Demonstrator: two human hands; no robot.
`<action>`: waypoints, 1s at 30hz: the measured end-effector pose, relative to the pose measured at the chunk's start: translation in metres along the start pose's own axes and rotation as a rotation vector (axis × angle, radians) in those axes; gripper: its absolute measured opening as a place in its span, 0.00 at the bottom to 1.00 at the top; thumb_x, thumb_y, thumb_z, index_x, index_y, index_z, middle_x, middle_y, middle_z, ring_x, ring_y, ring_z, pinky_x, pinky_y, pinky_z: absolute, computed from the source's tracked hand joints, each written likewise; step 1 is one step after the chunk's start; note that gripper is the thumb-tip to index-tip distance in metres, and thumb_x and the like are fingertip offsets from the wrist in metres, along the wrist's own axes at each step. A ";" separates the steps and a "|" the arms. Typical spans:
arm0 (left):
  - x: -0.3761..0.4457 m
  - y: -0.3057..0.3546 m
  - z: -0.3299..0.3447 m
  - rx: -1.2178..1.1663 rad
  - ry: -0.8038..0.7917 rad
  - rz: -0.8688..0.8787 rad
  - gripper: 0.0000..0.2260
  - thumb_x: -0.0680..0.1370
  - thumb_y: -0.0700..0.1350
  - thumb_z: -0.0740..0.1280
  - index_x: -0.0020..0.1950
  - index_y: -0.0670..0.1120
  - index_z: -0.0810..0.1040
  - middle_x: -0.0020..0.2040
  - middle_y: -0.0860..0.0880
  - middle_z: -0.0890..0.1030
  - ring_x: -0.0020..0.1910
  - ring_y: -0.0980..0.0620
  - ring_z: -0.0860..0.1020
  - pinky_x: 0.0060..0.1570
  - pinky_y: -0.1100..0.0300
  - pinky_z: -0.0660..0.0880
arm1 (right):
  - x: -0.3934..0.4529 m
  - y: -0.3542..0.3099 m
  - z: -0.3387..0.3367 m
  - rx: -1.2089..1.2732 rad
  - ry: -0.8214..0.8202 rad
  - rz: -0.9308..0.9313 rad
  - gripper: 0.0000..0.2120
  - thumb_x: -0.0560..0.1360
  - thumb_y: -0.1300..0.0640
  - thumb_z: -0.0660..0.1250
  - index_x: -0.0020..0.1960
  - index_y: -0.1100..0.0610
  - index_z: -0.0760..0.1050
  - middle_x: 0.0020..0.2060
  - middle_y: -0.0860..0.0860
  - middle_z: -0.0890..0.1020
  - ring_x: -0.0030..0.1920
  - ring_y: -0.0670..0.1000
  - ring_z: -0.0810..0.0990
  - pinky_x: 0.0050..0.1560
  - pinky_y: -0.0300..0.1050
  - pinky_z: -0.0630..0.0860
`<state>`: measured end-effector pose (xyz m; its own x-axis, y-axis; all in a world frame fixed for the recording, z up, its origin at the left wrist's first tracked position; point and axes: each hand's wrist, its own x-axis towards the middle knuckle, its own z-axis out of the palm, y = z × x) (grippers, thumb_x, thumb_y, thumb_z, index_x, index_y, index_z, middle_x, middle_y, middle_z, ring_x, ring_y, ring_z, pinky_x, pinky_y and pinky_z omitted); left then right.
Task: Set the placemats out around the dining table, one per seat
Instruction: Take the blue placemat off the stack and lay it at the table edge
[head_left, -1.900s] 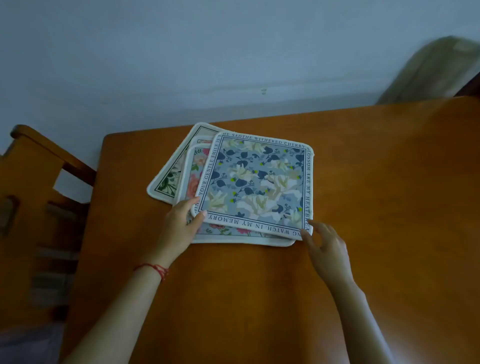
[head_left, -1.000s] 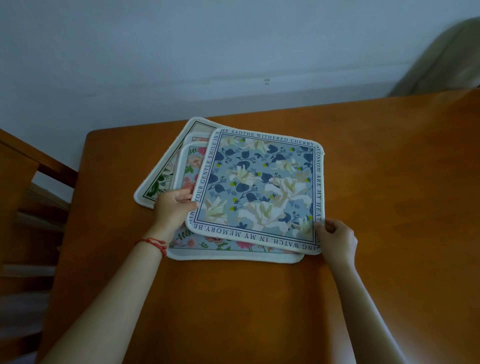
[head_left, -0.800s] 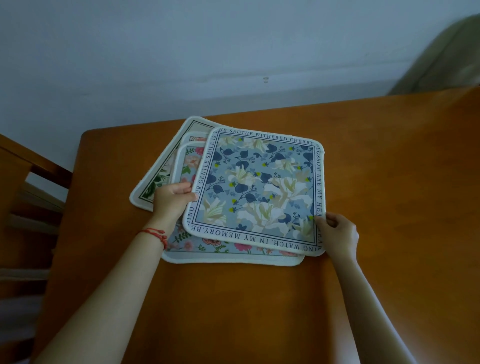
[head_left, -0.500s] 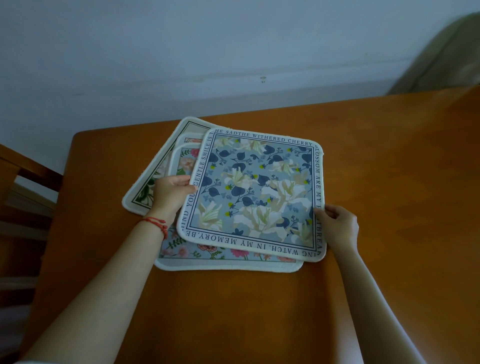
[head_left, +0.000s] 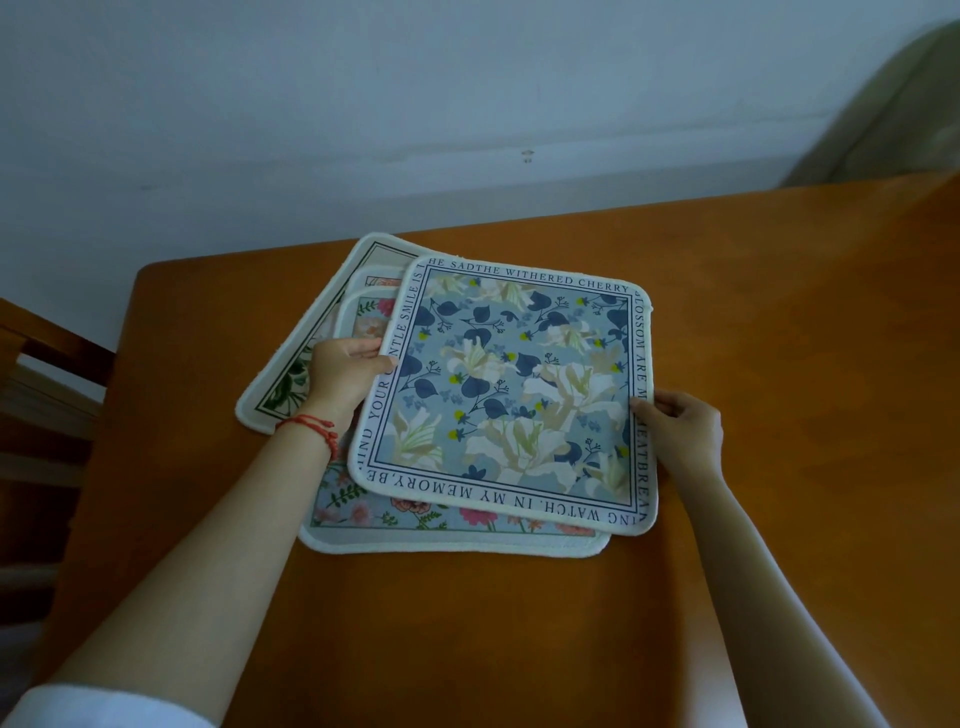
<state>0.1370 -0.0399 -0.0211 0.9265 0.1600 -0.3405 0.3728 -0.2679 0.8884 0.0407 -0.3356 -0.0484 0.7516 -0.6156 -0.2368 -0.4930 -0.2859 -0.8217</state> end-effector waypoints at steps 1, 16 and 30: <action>0.001 -0.001 0.000 -0.005 0.001 -0.001 0.16 0.71 0.30 0.68 0.58 0.33 0.76 0.48 0.42 0.79 0.37 0.49 0.77 0.37 0.61 0.76 | 0.000 0.000 -0.001 0.012 0.002 0.001 0.09 0.72 0.57 0.69 0.52 0.58 0.78 0.37 0.48 0.81 0.36 0.48 0.81 0.36 0.42 0.78; -0.038 0.009 -0.021 -0.087 0.037 0.061 0.15 0.71 0.30 0.68 0.57 0.35 0.78 0.47 0.43 0.80 0.37 0.52 0.78 0.36 0.61 0.76 | -0.031 -0.010 -0.015 0.094 0.018 -0.045 0.06 0.72 0.57 0.70 0.48 0.55 0.77 0.40 0.51 0.83 0.38 0.51 0.83 0.39 0.48 0.81; -0.129 0.005 -0.085 -0.146 0.052 0.025 0.13 0.71 0.30 0.67 0.55 0.36 0.77 0.43 0.44 0.80 0.37 0.53 0.78 0.32 0.63 0.77 | -0.122 -0.036 -0.042 0.079 0.015 -0.097 0.08 0.72 0.59 0.70 0.50 0.58 0.78 0.40 0.51 0.82 0.38 0.52 0.83 0.36 0.46 0.81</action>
<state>0.0148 0.0186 0.0536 0.9302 0.2047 -0.3047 0.3347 -0.1323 0.9330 -0.0511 -0.2811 0.0320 0.7874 -0.5988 -0.1467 -0.3816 -0.2866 -0.8788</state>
